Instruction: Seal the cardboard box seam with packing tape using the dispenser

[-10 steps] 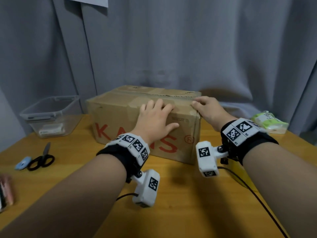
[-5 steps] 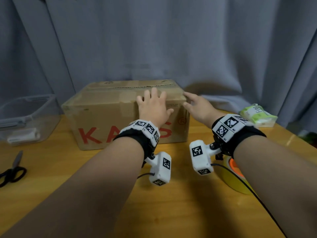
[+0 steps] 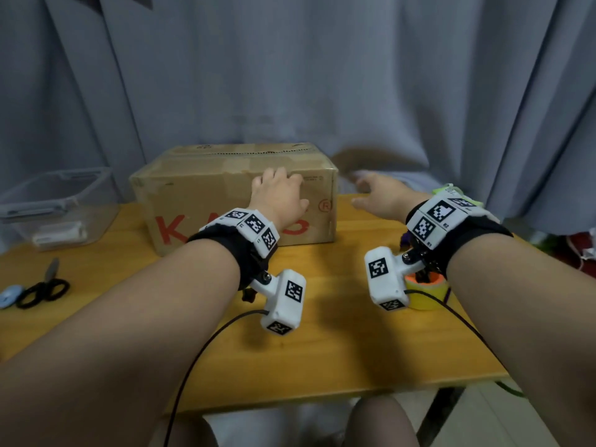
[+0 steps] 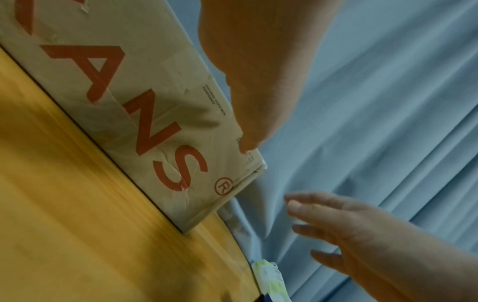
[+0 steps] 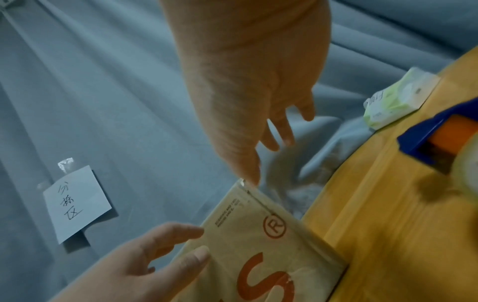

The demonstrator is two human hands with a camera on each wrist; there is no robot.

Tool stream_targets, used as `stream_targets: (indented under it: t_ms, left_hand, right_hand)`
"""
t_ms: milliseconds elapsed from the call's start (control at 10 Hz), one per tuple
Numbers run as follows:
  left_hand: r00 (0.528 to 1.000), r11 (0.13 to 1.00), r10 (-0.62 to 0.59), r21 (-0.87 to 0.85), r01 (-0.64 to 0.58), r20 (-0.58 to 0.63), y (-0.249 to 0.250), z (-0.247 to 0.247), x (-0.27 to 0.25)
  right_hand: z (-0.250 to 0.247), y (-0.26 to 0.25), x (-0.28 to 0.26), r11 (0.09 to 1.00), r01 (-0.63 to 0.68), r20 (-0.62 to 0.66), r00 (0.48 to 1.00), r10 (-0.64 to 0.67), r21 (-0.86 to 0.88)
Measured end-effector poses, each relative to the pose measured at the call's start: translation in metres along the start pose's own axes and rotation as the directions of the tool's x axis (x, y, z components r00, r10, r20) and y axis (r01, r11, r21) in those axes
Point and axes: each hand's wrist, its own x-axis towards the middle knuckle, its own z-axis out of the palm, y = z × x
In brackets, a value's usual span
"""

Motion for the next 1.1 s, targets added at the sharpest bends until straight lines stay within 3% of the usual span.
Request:
stream_targets:
  t_ms: [100,300,400,500,700,1000,1100]
  left_hand:
    - [0.999,0.999,0.034,-0.008,-0.034,0.008,0.013,-0.002,-0.015]
    - [0.996,0.998,0.069,-0.017,-0.068,0.063,0.03,0.017,-0.055]
    - [0.993,0.998,0.062,-0.015,-0.06,0.097,0.029,0.027,-0.066]
    - [0.994,0.998,0.058,-0.027,-0.055,0.097,0.021,0.035,-0.068]
    - [0.997,0.994,0.043,-0.098,-0.049,-0.057,-0.008,0.045,-0.047]
    - [0.997,0.988,0.02,-0.151,-0.031,-0.073,-0.034,0.052,-0.017]
    - [0.996,0.983,0.016,-0.179,-0.031,-0.088,-0.04,0.053,-0.01]
  right_hand:
    - [0.0,0.023,-0.024,0.97,-0.046,0.143,0.986,0.082,-0.239]
    - [0.025,0.059,-0.075,0.919,-0.102,0.29,0.931,0.224,-0.382]
    - [0.038,0.064,-0.082,0.959,-0.091,0.272,0.948,0.166,-0.269]
    - [0.052,0.066,-0.069,0.984,-0.089,0.129,0.986,0.109,-0.153]
    - [0.085,0.056,-0.012,0.991,-0.125,0.001,0.992,0.126,0.04]
    - [0.101,0.039,0.05,0.968,-0.247,-0.046,0.967,0.249,0.05]
    - [0.1,0.031,0.054,0.971,-0.24,-0.185,0.954,0.237,0.006]
